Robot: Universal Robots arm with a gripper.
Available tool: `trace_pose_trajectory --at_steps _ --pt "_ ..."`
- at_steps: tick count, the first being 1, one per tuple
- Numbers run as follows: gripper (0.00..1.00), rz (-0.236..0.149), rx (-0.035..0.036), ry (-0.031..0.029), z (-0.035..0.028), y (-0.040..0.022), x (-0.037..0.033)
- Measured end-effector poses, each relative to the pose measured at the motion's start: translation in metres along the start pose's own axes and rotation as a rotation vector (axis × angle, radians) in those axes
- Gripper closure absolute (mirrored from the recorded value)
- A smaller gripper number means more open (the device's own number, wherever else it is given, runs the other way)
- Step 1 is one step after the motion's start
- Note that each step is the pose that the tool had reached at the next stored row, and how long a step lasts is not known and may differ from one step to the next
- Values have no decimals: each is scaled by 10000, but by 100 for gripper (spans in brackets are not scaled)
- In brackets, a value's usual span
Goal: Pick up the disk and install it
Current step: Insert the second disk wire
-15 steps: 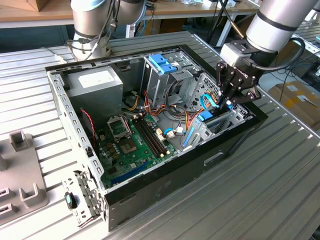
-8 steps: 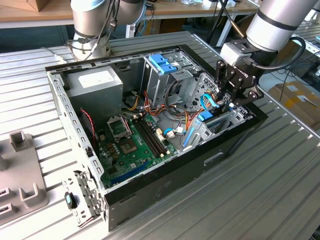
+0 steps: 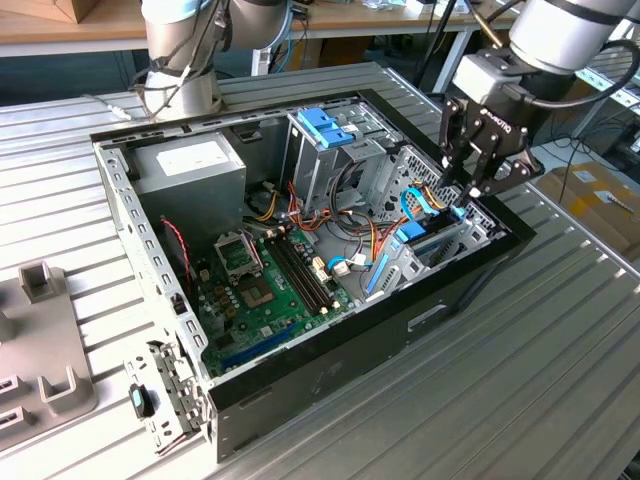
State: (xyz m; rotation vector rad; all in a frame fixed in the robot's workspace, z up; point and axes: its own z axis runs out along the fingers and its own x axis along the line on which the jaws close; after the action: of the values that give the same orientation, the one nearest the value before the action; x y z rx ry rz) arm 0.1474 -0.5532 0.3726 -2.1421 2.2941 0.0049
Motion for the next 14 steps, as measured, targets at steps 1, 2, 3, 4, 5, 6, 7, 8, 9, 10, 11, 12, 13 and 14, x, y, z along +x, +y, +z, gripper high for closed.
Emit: trace_pose_trajectory --at_steps 1,2,3,4,5,6,7,8,9,10,11,12,13,14 --pt "58 0 0 -2 -6 0 0" --pt "58 -1 0 -4 -5 3 0" --pt "58 0 0 -4 -5 11 0" --pt "58 0 1 0 -6 33 2" --pt "58 0 1 -1 -4 54 4" --pt "58 0 1 -2 -2 99 7" --pt "58 -1 2 -1 0 135 9" --pt "58 -1 2 -2 2 158 11" --pt "58 0 2 -3 4 169 12" --pt "58 0 2 -2 4 169 12" --pt "58 -2 2 -2 3 169 12" --pt "58 0 2 -2 3 173 12" --pt "58 -1 2 -2 3 177 12" --pt "58 0 2 -2 3 177 12"
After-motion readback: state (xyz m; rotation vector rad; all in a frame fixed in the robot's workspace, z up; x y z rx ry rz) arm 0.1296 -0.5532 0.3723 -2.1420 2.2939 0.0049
